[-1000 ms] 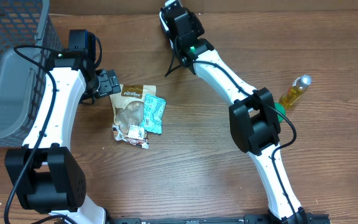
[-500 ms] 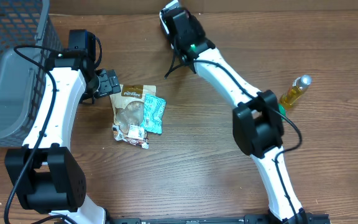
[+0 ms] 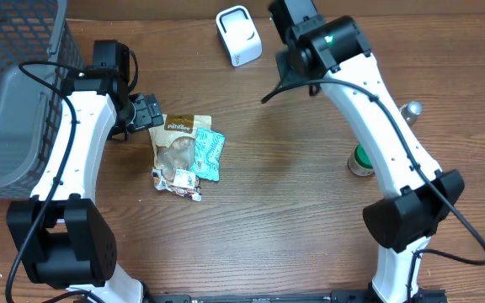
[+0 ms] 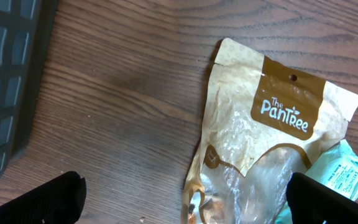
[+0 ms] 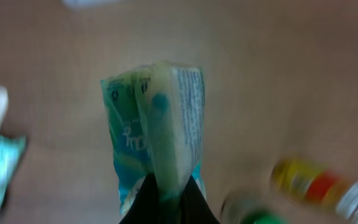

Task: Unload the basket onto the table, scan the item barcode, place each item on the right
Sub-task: 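Carry the tissue pack right toward the green-lidded jar, then lower the tissue pack beside the jar and open the right gripper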

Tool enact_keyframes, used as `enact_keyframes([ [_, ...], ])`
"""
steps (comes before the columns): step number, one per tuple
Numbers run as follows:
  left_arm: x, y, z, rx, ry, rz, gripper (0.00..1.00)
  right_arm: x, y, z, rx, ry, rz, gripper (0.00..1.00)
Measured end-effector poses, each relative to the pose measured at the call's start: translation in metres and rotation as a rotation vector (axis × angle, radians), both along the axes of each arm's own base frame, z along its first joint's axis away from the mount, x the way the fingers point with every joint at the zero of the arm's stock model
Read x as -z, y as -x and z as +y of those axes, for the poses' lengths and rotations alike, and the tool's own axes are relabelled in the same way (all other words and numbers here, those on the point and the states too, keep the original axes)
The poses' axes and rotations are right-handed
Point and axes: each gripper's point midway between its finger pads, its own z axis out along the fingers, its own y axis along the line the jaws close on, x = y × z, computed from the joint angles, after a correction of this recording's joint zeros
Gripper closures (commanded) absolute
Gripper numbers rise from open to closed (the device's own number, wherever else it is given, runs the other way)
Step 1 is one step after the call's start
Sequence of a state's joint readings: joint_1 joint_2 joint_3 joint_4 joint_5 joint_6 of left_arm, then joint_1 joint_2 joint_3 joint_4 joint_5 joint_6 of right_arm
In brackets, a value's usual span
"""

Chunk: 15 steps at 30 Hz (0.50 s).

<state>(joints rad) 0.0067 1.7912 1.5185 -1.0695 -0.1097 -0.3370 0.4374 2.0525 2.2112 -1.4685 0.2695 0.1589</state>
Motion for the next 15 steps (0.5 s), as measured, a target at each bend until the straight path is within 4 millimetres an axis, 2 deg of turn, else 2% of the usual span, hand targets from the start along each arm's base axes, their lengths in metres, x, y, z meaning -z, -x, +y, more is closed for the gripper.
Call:
enact_keyframes([
  [3,0.000,0.000,0.000,0.000,0.000,0.001,0.00,0.027,0.029,-0.010,0.075,-0.041,0.182,0.96],
  [6,0.000,0.000,0.000,0.000,0.000,0.000,0.00,0.050,0.048,-0.018,0.141,-0.048,0.296,0.96],
  [12,0.000,0.000,0.000,0.000,0.000,0.000,0.00,0.093,0.074,-0.026,0.214,-0.008,0.424,0.96],
  [15,0.000,0.000,0.000,0.000,0.000,0.000,0.00,0.112,0.080,-0.030,0.238,0.013,0.450,0.93],
])
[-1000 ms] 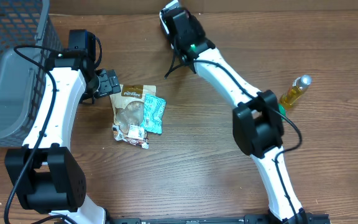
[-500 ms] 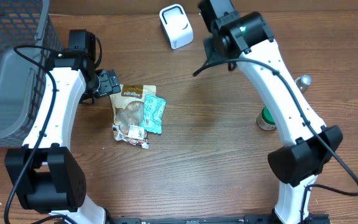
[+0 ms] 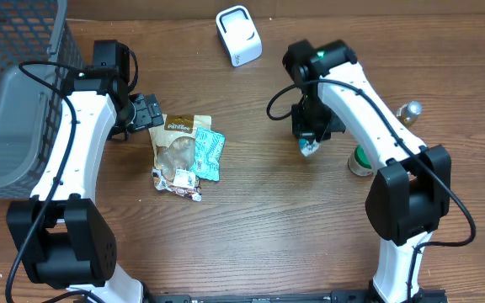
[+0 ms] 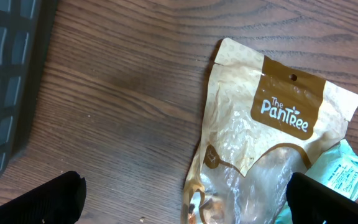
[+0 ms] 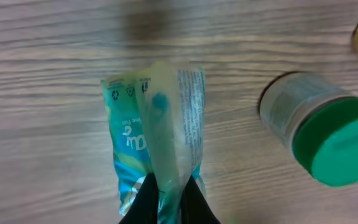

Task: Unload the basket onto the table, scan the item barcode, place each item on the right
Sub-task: 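Lower the tissue pack beside the jar and open the right gripper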

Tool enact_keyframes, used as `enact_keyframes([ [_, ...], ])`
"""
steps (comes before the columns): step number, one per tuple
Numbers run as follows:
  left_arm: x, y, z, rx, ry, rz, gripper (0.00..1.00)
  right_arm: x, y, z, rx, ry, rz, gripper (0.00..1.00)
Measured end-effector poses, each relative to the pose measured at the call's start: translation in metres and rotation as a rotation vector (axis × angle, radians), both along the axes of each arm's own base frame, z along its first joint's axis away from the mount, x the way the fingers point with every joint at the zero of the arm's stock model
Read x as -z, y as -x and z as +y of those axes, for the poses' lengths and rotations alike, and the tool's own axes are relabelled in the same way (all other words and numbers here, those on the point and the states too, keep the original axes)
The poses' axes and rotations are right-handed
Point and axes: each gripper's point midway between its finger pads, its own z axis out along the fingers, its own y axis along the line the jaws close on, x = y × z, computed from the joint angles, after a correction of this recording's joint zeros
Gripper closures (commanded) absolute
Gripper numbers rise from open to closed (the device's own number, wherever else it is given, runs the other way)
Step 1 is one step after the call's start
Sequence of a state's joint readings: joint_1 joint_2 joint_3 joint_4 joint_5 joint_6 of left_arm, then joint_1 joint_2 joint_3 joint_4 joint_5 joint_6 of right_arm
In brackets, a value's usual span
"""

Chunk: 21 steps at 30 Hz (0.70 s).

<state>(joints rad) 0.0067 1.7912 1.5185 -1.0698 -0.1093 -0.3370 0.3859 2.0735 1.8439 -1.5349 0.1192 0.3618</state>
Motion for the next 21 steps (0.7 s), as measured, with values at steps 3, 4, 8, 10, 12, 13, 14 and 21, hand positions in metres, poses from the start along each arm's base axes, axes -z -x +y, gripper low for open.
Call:
enact_keyframes([
  [3,0.000,0.000,0.000,0.000,0.000,0.000,0.00,0.018,0.005,-0.003,0.011,0.010,0.017,0.91],
  [4,0.000,0.000,0.000,0.000,0.000,0.000,0.00,0.023,0.006,-0.003,0.014,0.012,0.019,0.91],
  [8,0.000,0.000,0.000,0.000,0.000,0.000,0.00,0.039,0.007,-0.011,0.043,0.019,0.024,0.57],
  [10,0.000,0.000,0.000,0.000,0.000,0.000,0.00,0.044,0.007,-0.016,0.054,0.022,0.024,0.50],
  [12,0.000,0.000,0.000,0.000,0.000,0.000,0.00,0.048,0.005,-0.022,0.069,0.024,0.020,0.48],
  [13,0.000,0.000,0.000,0.000,0.000,0.000,0.00,0.050,0.002,-0.023,0.077,0.020,0.011,0.48],
  [14,0.000,0.000,0.000,0.000,0.000,0.000,0.00,0.052,0.001,-0.025,0.082,0.019,0.007,0.48],
  [21,0.000,0.000,0.000,0.000,0.000,0.000,0.00,0.057,-0.013,0.002,0.097,-0.131,-0.034,0.59],
])
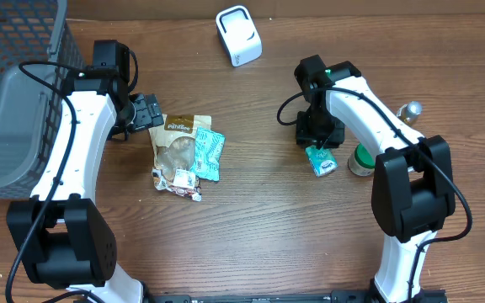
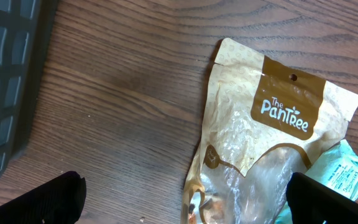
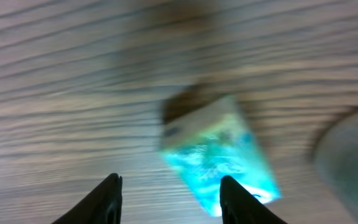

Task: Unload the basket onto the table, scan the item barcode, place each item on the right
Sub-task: 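Lower the tissue pack beside the jar and open the right gripper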

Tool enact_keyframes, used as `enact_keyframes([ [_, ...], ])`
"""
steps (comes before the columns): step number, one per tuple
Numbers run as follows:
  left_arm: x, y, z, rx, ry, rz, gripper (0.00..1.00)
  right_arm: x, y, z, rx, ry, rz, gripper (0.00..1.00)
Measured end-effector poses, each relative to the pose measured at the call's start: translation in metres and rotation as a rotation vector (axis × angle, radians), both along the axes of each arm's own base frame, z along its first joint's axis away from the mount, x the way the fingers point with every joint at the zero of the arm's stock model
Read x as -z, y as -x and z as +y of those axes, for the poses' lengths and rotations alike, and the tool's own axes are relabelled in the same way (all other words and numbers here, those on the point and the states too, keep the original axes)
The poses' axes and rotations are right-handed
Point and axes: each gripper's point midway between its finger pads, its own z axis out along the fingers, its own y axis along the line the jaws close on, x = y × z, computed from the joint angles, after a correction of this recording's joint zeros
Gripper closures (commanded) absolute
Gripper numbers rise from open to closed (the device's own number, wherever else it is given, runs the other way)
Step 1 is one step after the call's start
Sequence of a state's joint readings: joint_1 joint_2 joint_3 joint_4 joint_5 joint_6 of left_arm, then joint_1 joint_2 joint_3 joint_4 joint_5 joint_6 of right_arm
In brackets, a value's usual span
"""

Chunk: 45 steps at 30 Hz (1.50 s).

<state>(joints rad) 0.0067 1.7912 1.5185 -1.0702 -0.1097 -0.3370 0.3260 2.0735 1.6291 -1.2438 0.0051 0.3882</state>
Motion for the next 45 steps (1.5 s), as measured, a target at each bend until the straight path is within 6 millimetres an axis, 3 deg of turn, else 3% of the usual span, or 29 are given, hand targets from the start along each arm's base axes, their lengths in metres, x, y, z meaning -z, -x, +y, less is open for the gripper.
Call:
enact_keyframes([
  [4,0.000,0.000,0.000,0.000,0.000,0.000,0.00,0.000,0.003,0.020,-0.018,-0.072,0.007,0.75],
  [8,0.000,0.000,0.000,0.000,0.000,0.000,0.00,-0.001,0.009,0.035,-0.044,-0.099,0.018,0.80],
  [13,0.000,0.000,0.000,0.000,0.000,0.000,0.00,0.001,0.013,0.042,-0.058,-0.109,0.025,0.80],
  [18,0.000,0.000,0.000,0.000,0.000,0.000,0.00,0.015,0.022,0.038,-0.057,-0.102,0.048,0.80],
  [29,0.000,0.000,0.000,0.000,0.000,0.000,0.00,0.027,0.028,0.014,-0.042,-0.013,0.062,0.79],
  [36,0.000,0.000,0.000,0.000,0.000,0.000,0.00,0.029,0.031,-0.022,0.017,0.060,0.098,0.78],
  [45,0.000,0.000,0.000,0.000,0.000,0.000,0.00,0.028,0.029,-0.046,0.074,0.079,0.114,0.77],
])
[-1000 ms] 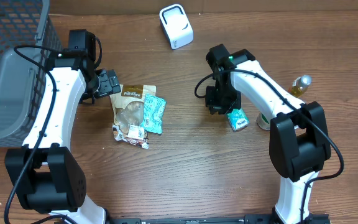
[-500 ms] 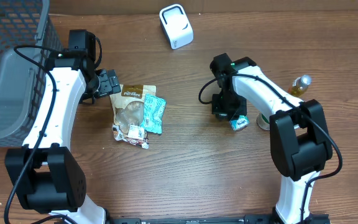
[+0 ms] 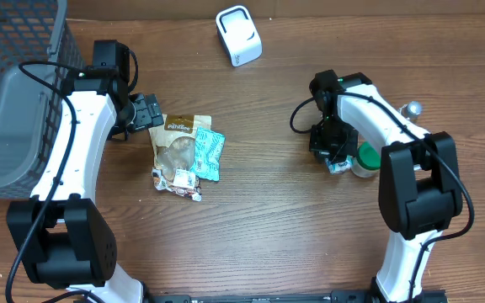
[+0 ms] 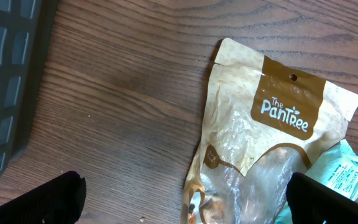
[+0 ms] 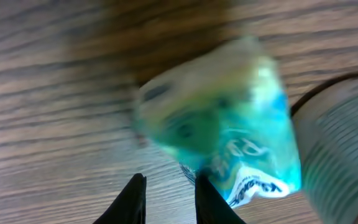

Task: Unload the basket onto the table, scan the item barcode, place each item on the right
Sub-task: 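Lower the tissue pack beside the jar and open the right gripper, then move the right gripper back to center and the left arm toward the wipes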

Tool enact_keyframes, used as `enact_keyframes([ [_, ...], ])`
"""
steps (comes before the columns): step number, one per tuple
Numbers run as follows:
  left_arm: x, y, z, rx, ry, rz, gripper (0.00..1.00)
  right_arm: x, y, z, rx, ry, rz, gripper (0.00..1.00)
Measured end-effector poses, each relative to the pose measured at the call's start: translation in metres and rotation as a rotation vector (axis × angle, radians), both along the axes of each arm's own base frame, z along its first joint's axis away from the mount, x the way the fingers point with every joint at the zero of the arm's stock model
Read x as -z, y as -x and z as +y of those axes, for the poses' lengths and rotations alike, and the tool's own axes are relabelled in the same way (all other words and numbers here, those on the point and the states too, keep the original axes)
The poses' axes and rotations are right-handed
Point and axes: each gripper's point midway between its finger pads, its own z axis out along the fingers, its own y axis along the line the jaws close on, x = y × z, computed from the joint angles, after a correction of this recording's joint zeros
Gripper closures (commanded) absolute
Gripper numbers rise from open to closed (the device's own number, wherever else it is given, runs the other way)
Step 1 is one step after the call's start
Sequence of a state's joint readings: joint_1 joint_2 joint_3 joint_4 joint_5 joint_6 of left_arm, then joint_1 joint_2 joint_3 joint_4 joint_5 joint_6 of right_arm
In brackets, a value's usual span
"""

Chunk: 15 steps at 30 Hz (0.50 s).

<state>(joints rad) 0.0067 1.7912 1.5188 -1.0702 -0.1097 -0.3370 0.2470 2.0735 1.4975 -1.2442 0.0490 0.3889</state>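
Note:
The white barcode scanner (image 3: 238, 35) stands at the back of the table. A teal packet (image 3: 340, 166) lies flat against a green-lidded jar (image 3: 363, 160); it shows blurred as the teal packet (image 5: 229, 134) in the right wrist view. My right gripper (image 3: 330, 150) hovers right over it, open by a narrow gap (image 5: 169, 199), with nothing between the fingers. My left gripper (image 3: 147, 112) stands wide open (image 4: 188, 202) at the top edge of a tan Pantree pouch (image 4: 272, 137), apart from it.
The Pantree pouch (image 3: 178, 139) lies in a small pile with a second teal packet (image 3: 210, 154) and a snack wrapper (image 3: 179, 179). A dark mesh basket (image 3: 11, 93) fills the left edge. A silver-capped bottle (image 3: 408, 109) stands behind the jar.
My right gripper has moved right toward the jar and its jaws stand closer together. The teal packet has shifted right and now rests against the jar. The left arm is unchanged.
My right gripper was shut on the teal packet, held up near the scanner. Then it held the packet low over the table left of the jar. Then it was open with the packet lying on the table, and now the packet rests by the jar.

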Motion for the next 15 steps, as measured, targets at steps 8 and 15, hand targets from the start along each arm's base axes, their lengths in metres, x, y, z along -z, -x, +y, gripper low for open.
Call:
enact_keyframes([
  [8,0.000,0.000,0.000,0.000,0.000,0.000,0.00,0.000,0.003,0.006,0.007,-0.032,0.015,0.71],
  [15,0.000,0.000,0.000,0.000,0.000,0.000,0.00,-0.007,-0.004,0.037,-0.031,-0.113,-0.032,0.61],
])
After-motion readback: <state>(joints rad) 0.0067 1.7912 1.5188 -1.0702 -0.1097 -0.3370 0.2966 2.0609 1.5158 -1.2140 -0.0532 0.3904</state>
